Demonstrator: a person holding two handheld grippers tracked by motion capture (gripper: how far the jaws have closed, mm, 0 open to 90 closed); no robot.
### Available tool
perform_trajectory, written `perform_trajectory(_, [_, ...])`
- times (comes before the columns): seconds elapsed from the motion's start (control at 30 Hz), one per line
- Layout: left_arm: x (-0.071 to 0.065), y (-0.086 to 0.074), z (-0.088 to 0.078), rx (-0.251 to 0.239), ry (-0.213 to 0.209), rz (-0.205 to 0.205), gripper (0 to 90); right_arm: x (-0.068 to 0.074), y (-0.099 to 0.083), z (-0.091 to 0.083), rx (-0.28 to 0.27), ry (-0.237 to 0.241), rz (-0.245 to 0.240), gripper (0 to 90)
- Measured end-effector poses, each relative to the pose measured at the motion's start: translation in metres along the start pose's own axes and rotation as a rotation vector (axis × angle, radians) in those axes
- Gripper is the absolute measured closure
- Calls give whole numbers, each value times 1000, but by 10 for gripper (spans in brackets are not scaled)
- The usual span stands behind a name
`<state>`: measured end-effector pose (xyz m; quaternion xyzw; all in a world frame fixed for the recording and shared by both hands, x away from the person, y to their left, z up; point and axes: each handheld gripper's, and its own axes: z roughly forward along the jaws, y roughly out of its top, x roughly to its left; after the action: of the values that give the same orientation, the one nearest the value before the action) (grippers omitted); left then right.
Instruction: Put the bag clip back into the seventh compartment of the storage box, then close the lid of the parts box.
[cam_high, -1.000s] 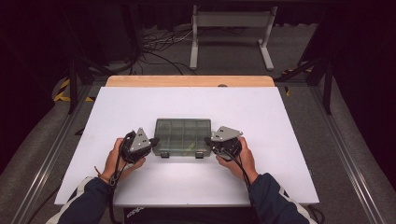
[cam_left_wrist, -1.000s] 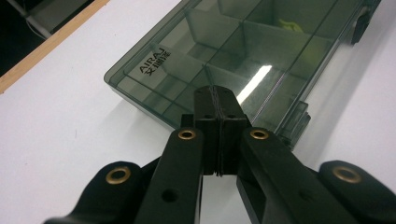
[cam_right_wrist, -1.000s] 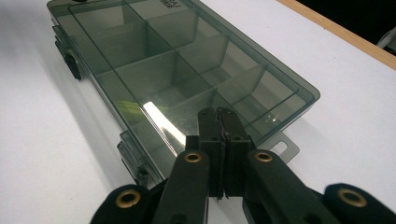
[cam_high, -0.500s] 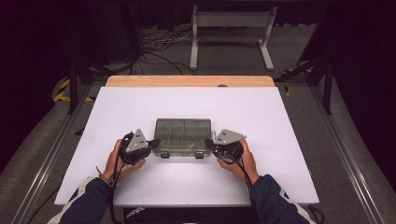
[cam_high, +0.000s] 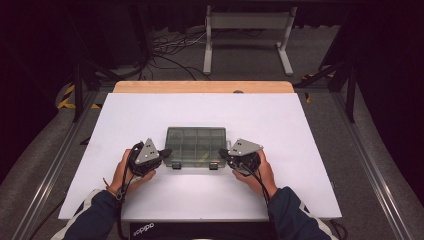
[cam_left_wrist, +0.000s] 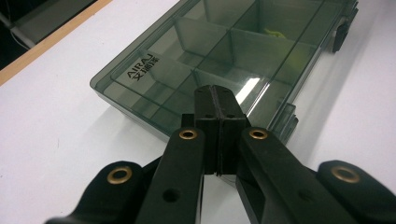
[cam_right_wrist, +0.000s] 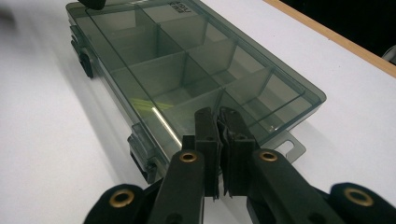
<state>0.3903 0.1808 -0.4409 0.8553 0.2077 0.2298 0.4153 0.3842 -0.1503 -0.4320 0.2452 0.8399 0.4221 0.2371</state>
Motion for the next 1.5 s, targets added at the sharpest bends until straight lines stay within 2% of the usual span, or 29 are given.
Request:
perform_trajectory(0.2, [-1,0,-1,-3,9,6,890,-1,1,-1,3,1,-3,839])
perform_trajectory(0.23, [0,0,-1,-7,4,2,881,-1,1,-1,-3,-1,-1,827])
perform_trajectory(0.33, [1,0,-6,-24,21,22,852,-1,3,-4,-21,1,-6,767])
perform_trajectory(0.37, [2,1,-7,-36,22,18,814,-1,5,-5,-37,2,-2,742])
perform_trajectory(0.47, [2,1,-10,-66,5,32,785,-2,7,-8,-60,-3,-2,682])
perform_trajectory(0.57, [0,3,-12,-78,12,47,722,-3,9,-11,-77,-10,2,640])
perform_trajectory(0.73, [-1,4,-16,-94,24,42,625,-3,12,-14,-94,-21,-6,587])
perform_trajectory(0.83, [0,3,-17,-105,19,36,517,-3,14,-15,-113,-32,-11,521])
perform_trajectory(0.93, [0,2,-16,-115,17,28,433,-2,13,-13,-100,-29,-21,464])
perform_trajectory(1.0, [1,0,-13,-101,28,25,378,-1,12,-11,-90,-25,-27,414])
perform_trajectory(1.03, [1,0,-13,-101,28,25,314,-1,12,-11,-90,-25,-27,414])
perform_trajectory(1.07, [1,0,-12,-101,32,13,283,0,11,-10,-96,-30,-28,352])
perform_trajectory(1.1, [1,-1,-11,-104,25,6,283,0,11,-10,-96,-30,-28,352])
perform_trajectory(1.13, [1,-1,-10,-102,35,-1,255,0,11,-9,-98,-35,-28,311])
perform_trajectory(1.17, [1,-1,-9,-111,34,-21,195,0,10,-6,-105,-52,-13,244])
perform_trajectory(1.2, [1,-1,-9,-111,34,-21,181,0,10,-6,-105,-52,-13,244])
perform_trajectory(1.23, [1,0,-9,-124,33,-29,181,0,10,-5,-108,-59,-9,202])
perform_trajectory(1.27, [1,0,-9,-129,37,-28,140,-1,10,-2,-114,-59,9,169])
perform_trajectory(1.37, [0,1,-10,-153,35,-42,89,-2,10,1,-113,-41,34,115])
perform_trajectory(1.43, [0,1,-10,-161,32,-43,78,-2,11,4,-107,-45,29,76])
perform_trajectory(1.5, [0,1,-10,-170,26,-38,67,-2,11,5,-99,-50,21,73])
